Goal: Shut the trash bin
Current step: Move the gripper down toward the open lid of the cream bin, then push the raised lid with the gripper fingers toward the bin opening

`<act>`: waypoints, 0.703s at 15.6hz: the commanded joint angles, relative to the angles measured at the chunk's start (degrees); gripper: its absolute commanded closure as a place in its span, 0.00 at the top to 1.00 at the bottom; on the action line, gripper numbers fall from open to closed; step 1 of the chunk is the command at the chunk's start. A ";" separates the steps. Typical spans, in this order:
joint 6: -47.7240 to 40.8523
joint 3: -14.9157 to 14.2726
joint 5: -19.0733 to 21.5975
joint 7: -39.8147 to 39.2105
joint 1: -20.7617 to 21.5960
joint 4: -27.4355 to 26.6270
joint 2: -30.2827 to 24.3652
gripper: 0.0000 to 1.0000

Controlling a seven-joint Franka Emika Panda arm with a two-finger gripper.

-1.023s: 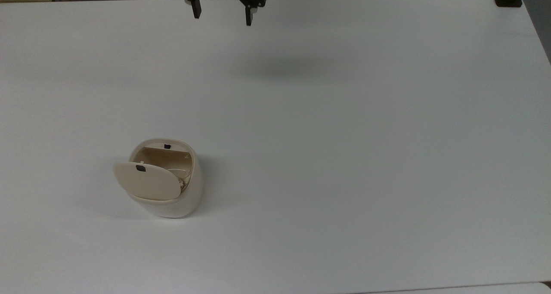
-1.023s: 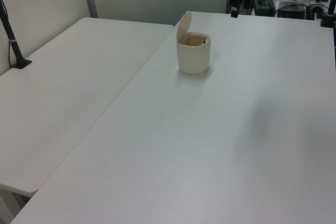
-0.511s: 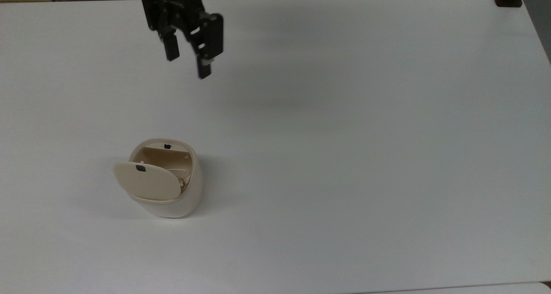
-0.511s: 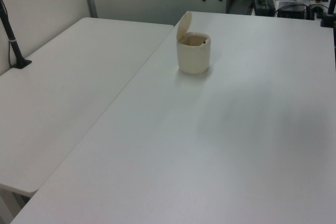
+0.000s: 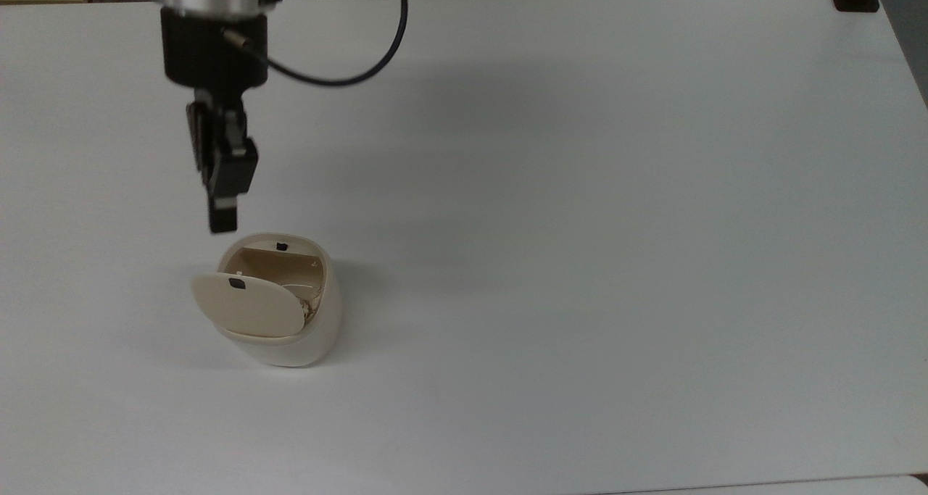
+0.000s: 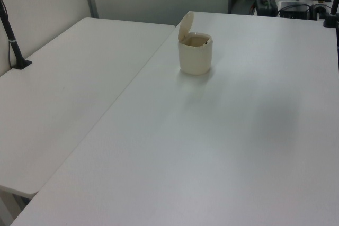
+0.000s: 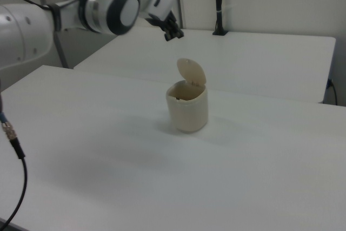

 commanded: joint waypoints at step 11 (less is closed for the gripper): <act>7.81 -3.69 0.17 4.37 2.87 2.76 8.29 0.00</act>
